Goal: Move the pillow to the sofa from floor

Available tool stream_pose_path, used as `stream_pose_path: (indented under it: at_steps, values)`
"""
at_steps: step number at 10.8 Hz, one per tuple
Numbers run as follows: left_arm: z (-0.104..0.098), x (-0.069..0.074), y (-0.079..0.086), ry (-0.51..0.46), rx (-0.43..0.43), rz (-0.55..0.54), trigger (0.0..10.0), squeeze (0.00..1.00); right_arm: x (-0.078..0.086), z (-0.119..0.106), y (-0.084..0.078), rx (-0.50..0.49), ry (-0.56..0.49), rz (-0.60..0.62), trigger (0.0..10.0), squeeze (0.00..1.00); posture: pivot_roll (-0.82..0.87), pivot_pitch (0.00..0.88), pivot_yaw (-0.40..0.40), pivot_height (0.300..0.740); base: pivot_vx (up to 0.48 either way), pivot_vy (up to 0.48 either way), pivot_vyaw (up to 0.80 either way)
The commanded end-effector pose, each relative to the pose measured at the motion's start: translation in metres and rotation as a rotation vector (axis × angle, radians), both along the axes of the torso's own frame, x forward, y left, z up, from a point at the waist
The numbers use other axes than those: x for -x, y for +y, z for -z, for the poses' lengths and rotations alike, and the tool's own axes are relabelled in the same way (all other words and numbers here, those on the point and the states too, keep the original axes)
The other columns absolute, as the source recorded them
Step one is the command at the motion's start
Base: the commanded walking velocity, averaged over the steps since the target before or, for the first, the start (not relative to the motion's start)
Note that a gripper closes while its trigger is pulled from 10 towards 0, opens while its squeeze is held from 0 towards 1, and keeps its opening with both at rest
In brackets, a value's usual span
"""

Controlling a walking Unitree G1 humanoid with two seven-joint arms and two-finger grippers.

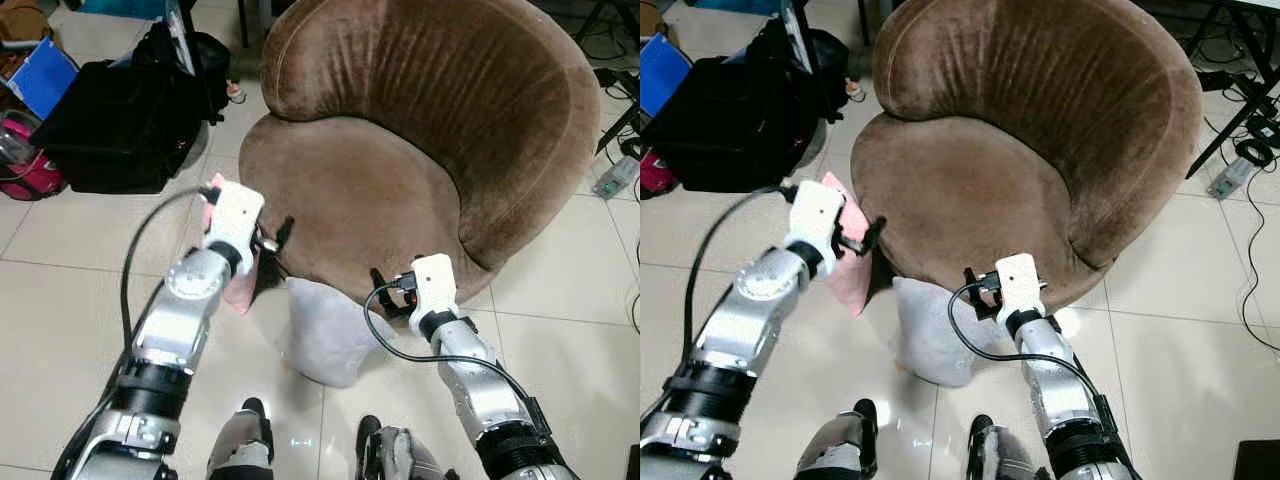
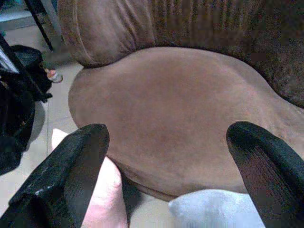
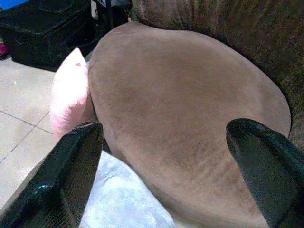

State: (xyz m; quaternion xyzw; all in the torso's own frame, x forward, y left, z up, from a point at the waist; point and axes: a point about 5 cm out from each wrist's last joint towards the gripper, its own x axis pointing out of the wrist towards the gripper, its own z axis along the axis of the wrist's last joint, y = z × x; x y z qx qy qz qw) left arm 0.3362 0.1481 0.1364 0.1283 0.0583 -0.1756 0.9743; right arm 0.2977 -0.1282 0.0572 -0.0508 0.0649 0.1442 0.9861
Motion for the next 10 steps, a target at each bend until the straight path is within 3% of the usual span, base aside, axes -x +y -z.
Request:
stream_pose_path:
  at_steps: [1,5,7,9,10]
  values:
    - [0.009,0.002,-0.002,0.037,-0.014,0.004,10.0,0.0,0.004,0.007,-0.003,0.008,0.019,0.008,10.0,0.0,0.12,0.228,-0.021,0.74,0.0,0.0,0.0]
    - [0.01,0.003,-0.002,0.024,0.007,-0.026,10.0,0.0,0.002,0.001,-0.011,0.028,0.003,0.001,10.0,0.0,0.12,0.235,-0.05,0.74,0.0,0.0,0.0]
    - [0.019,0.012,0.005,0.035,0.069,-0.063,10.0,0.0,0.006,0.003,-0.014,0.041,0.027,-0.013,10.0,0.0,0.13,0.227,-0.042,0.74,0.0,0.0,0.0]
    - [0.063,0.056,0.032,0.214,0.306,-0.224,10.0,0.0,0.036,0.018,-0.026,0.064,0.14,-0.11,10.0,0.0,0.12,0.235,-0.048,0.74,0.0,0.0,0.0]
    - [0.07,0.065,0.033,0.246,0.332,-0.233,10.0,0.0,0.039,0.021,-0.029,0.063,0.151,-0.102,10.0,0.0,0.12,0.235,-0.049,0.74,0.0,0.0,0.0]
